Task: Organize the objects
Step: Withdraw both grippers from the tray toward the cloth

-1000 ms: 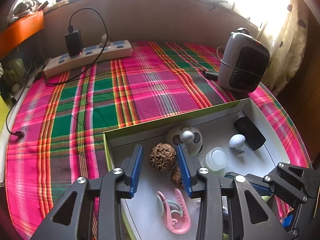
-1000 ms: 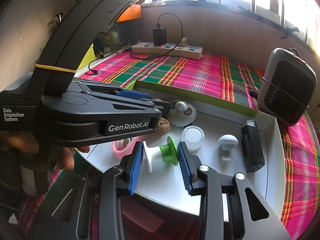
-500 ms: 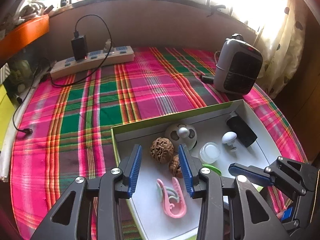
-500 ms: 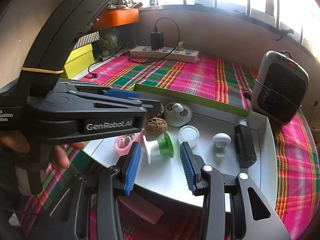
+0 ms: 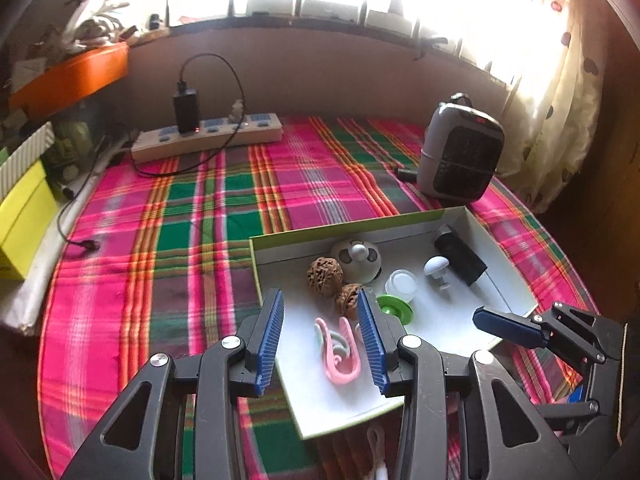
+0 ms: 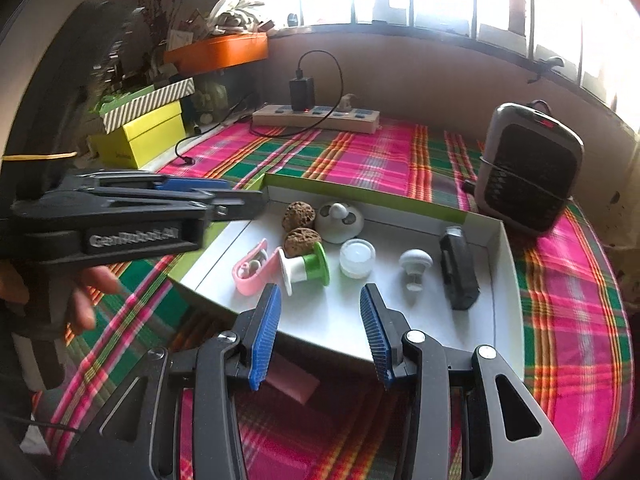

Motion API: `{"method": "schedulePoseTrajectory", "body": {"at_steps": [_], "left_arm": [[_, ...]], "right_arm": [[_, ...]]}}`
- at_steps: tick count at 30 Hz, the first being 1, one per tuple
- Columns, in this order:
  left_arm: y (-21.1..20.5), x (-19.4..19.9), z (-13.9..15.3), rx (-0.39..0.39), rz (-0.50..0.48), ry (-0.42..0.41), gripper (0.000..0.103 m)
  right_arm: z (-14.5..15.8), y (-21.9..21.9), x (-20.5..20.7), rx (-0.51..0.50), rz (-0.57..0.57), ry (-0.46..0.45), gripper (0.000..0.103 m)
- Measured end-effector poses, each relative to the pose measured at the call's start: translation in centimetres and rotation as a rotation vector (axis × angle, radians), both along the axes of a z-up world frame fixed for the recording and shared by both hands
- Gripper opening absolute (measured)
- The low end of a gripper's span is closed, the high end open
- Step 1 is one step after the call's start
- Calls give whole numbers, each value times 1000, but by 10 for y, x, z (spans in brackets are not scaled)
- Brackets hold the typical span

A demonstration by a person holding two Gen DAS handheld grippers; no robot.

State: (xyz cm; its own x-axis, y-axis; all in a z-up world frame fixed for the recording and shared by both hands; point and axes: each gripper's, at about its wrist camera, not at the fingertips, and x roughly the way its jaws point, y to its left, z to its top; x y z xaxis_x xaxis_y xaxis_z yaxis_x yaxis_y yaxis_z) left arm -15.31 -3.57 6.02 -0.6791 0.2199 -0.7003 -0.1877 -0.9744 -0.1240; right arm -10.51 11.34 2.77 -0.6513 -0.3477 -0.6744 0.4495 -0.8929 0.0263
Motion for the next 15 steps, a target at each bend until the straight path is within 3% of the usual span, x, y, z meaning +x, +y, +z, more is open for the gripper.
{"method": "schedulePoseTrajectory", "body": {"at_steps": [15], "left_arm": [[3,60,-4,16,-20,-9,36]], "right_arm": [[2,26,29,-24,-51,7,43]]}}
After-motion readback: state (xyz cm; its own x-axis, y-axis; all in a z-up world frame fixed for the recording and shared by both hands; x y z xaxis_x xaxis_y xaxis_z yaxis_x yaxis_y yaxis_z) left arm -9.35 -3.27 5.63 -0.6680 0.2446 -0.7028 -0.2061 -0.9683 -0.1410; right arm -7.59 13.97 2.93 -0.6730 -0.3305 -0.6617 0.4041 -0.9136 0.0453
